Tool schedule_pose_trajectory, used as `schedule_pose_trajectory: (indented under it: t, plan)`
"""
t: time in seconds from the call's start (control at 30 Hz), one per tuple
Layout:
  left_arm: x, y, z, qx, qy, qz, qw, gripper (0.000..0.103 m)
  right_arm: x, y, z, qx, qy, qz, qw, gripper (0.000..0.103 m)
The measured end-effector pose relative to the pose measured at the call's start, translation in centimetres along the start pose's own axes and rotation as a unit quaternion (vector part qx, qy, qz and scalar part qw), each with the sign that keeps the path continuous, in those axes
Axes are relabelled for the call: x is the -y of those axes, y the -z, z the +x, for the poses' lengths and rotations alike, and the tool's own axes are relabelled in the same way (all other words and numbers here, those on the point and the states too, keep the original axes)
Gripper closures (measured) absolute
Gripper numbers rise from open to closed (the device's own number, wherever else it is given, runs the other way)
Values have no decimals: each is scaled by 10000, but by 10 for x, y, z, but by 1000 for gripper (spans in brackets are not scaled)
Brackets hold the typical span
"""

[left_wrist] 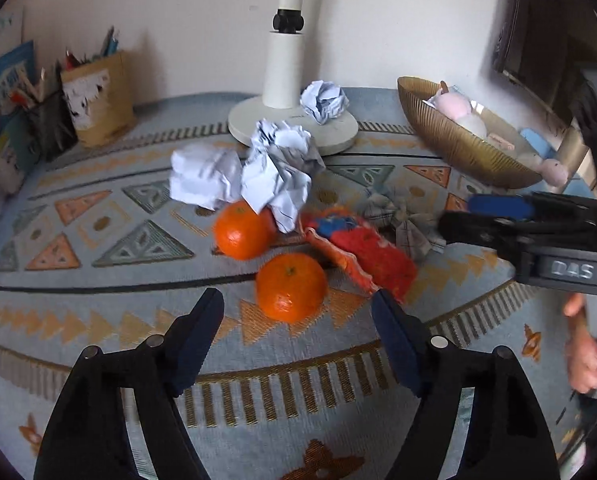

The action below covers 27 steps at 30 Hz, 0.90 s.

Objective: Organize objects
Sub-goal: 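Grasp an orange with the left tool while the right tool grasps the plaid bow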

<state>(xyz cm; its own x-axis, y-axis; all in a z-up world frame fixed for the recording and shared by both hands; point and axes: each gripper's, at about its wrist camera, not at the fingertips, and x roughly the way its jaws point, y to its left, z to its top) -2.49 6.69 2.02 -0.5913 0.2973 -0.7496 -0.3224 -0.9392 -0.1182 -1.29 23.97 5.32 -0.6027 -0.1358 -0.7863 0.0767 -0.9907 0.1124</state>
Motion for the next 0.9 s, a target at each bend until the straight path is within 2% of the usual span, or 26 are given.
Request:
schedule_pose_trajectory:
  t: [0.17,0.27,0.33,0.37,0.4,0.43,0.53,0.6,0.73,0.83,0.9]
  plan:
    - [-2,-7,5,-28,138,-149,9998,28,-18,-13,29,-57,310,-275,9991,56]
    - [4,-10,11,-75,53,37,10000,32,-20,-11,47,-142,526,-285,9981,57]
    - [6,-9,16,-176,24,77,9998,52,-21,-8,51,-65,563,-315,9979,59]
    - [6,-8,17,-216,43,79,9997,55,-25,-6,50,-13,633,-427,9971,67]
    - [6,-7,17,-208,91,91,9997,66,-28,-5,49,26,612,-530,9967,73]
    - [8,-7,15,-174,130,106,9997,68,-30,-4,48,40,620,-573,9964,81]
    - [11,-3,11,-111,-48,178,9998,69,-35,-1,46,147,751,-679,9948,84]
    - [13,2,3,-30,-19,125,9999,69,-31,-1,33,373,543,-562,9962,84]
    - [16,13,-19,200,3,-128,9997,69,-18,3,0,603,430,-397,9965,84]
    - [16,25,-34,303,7,-378,9988,69,-11,23,-31,637,81,-315,9974,84]
    - [19,32,-38,304,-3,-463,9985,68,-6,45,-44,497,-7,-289,9983,84]
